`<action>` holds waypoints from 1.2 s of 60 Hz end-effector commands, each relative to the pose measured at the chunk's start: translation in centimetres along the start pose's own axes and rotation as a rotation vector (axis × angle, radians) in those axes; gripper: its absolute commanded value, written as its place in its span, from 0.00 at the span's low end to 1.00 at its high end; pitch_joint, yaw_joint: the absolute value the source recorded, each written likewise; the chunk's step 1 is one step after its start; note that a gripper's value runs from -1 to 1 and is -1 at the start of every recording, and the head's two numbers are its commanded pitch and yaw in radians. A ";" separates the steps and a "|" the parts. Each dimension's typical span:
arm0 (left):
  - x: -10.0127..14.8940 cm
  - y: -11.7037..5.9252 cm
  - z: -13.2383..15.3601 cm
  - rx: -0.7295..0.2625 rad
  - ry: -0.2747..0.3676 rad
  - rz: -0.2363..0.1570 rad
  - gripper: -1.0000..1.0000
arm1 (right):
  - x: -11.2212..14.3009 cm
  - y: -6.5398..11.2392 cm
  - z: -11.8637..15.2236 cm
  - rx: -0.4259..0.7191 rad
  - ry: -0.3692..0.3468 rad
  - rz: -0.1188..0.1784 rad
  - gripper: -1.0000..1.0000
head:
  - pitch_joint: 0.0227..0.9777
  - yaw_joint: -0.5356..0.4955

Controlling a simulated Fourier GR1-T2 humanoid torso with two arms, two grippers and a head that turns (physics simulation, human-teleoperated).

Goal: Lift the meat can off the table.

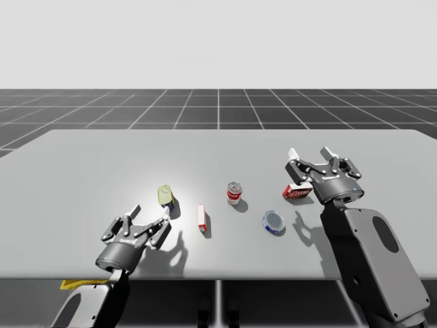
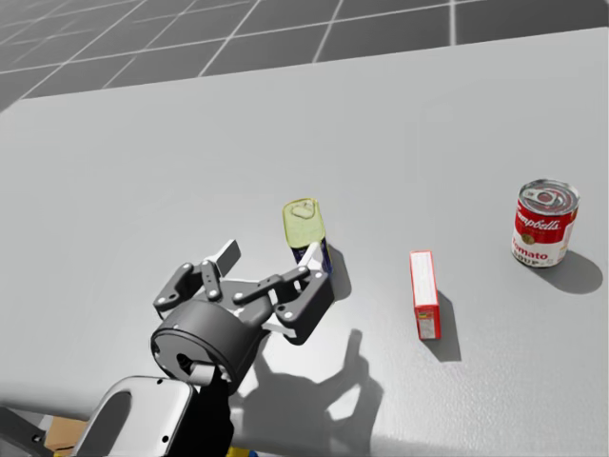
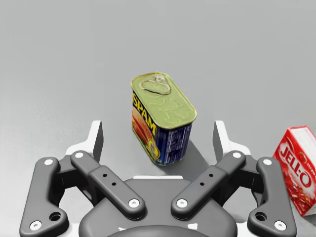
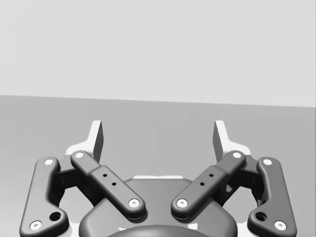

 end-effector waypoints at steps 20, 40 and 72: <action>-2.1 -1.5 -4.6 0.060 0.074 -0.007 0.00 | 0.1 -0.1 0.0 -0.004 0.000 0.002 0.00 | 0.81 0.83; -2.8 -1.4 -7.5 0.138 0.104 -0.007 0.00 | 0.1 -0.1 0.0 -0.009 -0.006 0.003 0.00 | 0.81 0.83; -3.6 -2.0 -7.2 0.103 0.105 -0.028 1.00 | 0.3 -0.6 0.0 -0.025 -0.010 0.000 0.00 | 0.56 0.84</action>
